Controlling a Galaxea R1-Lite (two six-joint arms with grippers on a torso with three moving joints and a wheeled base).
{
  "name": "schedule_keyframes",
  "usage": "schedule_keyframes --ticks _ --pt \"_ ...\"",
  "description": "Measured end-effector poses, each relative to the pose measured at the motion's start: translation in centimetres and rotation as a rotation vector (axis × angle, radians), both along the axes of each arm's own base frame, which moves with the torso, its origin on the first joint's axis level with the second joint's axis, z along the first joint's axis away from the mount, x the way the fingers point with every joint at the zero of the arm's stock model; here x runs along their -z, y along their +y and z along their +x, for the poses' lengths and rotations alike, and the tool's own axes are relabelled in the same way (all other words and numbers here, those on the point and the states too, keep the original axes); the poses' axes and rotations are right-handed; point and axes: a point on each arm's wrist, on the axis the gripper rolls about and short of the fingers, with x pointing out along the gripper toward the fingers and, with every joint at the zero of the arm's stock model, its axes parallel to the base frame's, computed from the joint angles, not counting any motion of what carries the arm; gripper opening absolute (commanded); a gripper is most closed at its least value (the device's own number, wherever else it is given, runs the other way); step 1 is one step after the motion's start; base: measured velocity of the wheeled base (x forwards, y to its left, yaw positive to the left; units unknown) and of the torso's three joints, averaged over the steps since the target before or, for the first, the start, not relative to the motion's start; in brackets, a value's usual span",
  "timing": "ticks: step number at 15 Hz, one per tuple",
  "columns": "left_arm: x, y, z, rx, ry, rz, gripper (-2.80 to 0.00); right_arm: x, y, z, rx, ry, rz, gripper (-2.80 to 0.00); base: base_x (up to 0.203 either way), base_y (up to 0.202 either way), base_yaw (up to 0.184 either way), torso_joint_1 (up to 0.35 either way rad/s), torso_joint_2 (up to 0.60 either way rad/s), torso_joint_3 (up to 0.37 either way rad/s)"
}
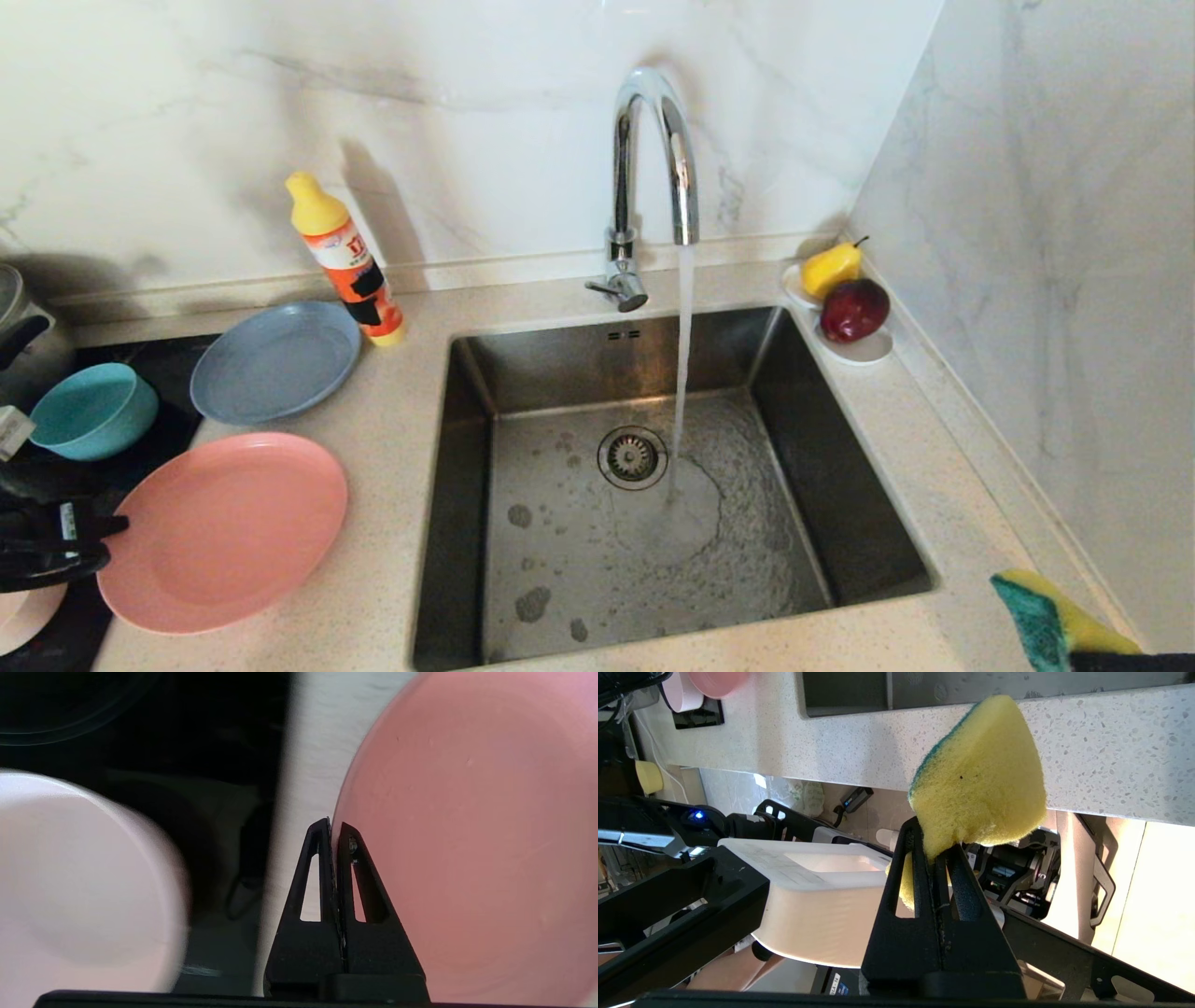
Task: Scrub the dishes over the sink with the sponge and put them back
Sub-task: Place the plate on the table
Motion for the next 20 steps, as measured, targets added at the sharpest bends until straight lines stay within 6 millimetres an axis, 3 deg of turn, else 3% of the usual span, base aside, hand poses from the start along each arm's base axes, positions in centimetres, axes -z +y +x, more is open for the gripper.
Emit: schedule_keyframes --ticks 3,8,14,19,20 --pt "0.9 1.1 -0.1 0.009 0.028 0.013 -2.8 0.1 0.1 0.2 0.001 0.006 -0.003 -2.8 0.0 0.0 0.0 0.0 0.0 0.0" --pt "1.4 0.9 -0.5 0.049 0.031 0.039 -2.8 0.3 0.1 0.4 0.007 0.012 -0.007 -2.8 0.0 0.0 0.0 0.0 0.0 0.0" --pt "-1.0 0.3 -0.9 0.042 -0.053 0.006 -2.8 0.4 0.3 0.7 0.009 -0.008 0.004 -2.8 0.0 0.0 0.0 0.0 0.0 0.0" --pt "-1.5 0.0 -1.3 0.057 -0.028 0.02 -2.8 1.1 0.3 0.8 0.008 0.01 -0.005 -2.8 0.0 0.0 0.0 0.0 0.0 0.0" --pt "-1.4 -0.1 -1.4 0.06 -0.024 0.023 0.0 1.3 0.4 0.9 0.009 0.007 -0.003 -2.8 0.0 0.0 0.0 0.0 0.0 0.0"
